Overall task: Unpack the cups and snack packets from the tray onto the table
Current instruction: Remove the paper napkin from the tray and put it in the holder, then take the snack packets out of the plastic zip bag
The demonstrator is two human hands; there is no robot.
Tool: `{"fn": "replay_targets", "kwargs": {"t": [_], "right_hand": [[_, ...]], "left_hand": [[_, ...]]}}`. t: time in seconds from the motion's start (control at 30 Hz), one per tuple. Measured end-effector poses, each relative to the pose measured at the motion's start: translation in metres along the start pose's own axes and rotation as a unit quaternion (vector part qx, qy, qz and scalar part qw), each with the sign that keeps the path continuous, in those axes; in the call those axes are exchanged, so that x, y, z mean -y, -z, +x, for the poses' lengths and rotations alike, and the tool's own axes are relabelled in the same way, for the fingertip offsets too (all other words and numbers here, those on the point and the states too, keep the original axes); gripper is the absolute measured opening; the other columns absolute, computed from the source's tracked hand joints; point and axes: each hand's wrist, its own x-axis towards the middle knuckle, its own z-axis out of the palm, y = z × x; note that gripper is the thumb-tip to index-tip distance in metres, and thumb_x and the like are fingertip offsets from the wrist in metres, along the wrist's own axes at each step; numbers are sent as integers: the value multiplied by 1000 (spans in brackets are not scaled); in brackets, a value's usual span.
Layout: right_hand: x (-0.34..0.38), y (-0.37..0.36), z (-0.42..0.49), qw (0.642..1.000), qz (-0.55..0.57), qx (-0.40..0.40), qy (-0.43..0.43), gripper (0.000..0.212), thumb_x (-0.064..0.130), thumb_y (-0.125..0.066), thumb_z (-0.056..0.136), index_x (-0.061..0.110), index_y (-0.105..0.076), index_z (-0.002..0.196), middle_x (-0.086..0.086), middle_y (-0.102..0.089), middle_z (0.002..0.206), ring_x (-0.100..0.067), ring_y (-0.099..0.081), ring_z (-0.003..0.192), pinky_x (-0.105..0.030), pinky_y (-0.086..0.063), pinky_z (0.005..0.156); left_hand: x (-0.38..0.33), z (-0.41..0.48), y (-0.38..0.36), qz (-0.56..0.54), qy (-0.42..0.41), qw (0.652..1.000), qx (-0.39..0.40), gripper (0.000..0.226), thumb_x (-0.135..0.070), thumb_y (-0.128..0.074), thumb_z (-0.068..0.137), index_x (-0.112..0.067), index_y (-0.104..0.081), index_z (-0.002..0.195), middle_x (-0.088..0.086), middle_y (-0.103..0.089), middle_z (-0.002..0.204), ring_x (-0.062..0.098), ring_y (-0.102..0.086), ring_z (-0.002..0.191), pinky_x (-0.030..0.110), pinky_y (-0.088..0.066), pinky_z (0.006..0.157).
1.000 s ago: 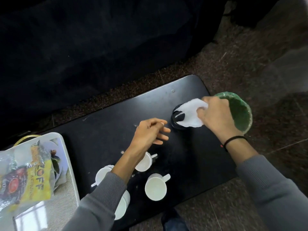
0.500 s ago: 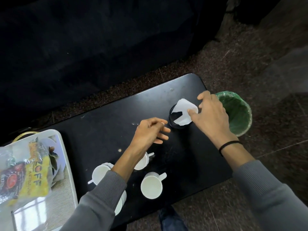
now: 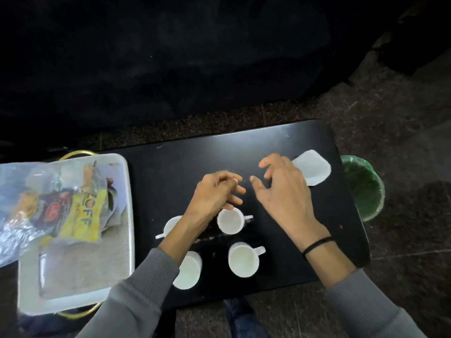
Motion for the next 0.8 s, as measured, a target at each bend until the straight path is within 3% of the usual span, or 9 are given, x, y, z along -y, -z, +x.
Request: {"fn": "replay_targets", "kwargs": {"t": [0.13, 0.37, 0.53, 0.63, 0.7, 0.8], "right_hand": [[49, -42, -6, 997, -7, 67, 47, 27, 30, -69, 92, 20, -61, 116, 3, -63, 112, -21, -64, 96, -38, -55, 75], [153, -119, -19, 977, -17, 164, 136, 24, 31, -68, 93, 20, -62, 114, 2, -65, 114, -20, -66, 93, -43, -58, 78], [225, -171, -28, 962, -21, 210, 172, 21, 32, -67, 94, 20, -62, 110, 2, -66, 112, -21, -67, 91, -43, -59, 76], [261, -199, -30, 955, -9, 234, 184, 19, 30, -66, 96, 18, -61, 110, 1, -66, 115, -23, -68, 91, -46, -59, 77], [282, -215, -31, 952, -11, 243, 187, 19, 30, -65, 97, 17, -61, 111, 0, -66, 114, -23, -67, 91, -46, -59, 77], [303, -235, -31, 951, -8, 245, 186, 15, 28, -64, 97, 17, -60, 107, 0, -65, 112, -24, -65, 91, -46, -58, 76]], "left_hand": [[29, -14, 54, -17, 8, 999, -47, 21, -16, -51, 102, -20, -72, 106, 1, -80, 89, 20, -77, 72, 27, -57, 61], [86, -46, 162, -14, 5, 989, -147, 21, -11, -53, 97, -21, -71, 104, -2, -79, 86, 17, -76, 71, 24, -54, 57], [119, -72, 241, 53, 1, 972, -228, 24, -10, -54, 95, -21, -71, 108, -1, -78, 93, 18, -73, 85, 36, -59, 78], [139, -84, 280, 147, -43, 937, -313, 21, -11, -58, 96, -18, -71, 111, 1, -74, 108, 21, -69, 99, 40, -56, 80], [151, -91, 305, 233, -79, 891, -381, 25, -8, -61, 94, -15, -69, 116, 3, -68, 118, 25, -63, 105, 45, -54, 78], [170, -97, 339, 316, -95, 829, -451, 37, -6, -65, 87, -8, -62, 124, 9, -62, 126, 30, -54, 115, 43, -46, 89]]}}
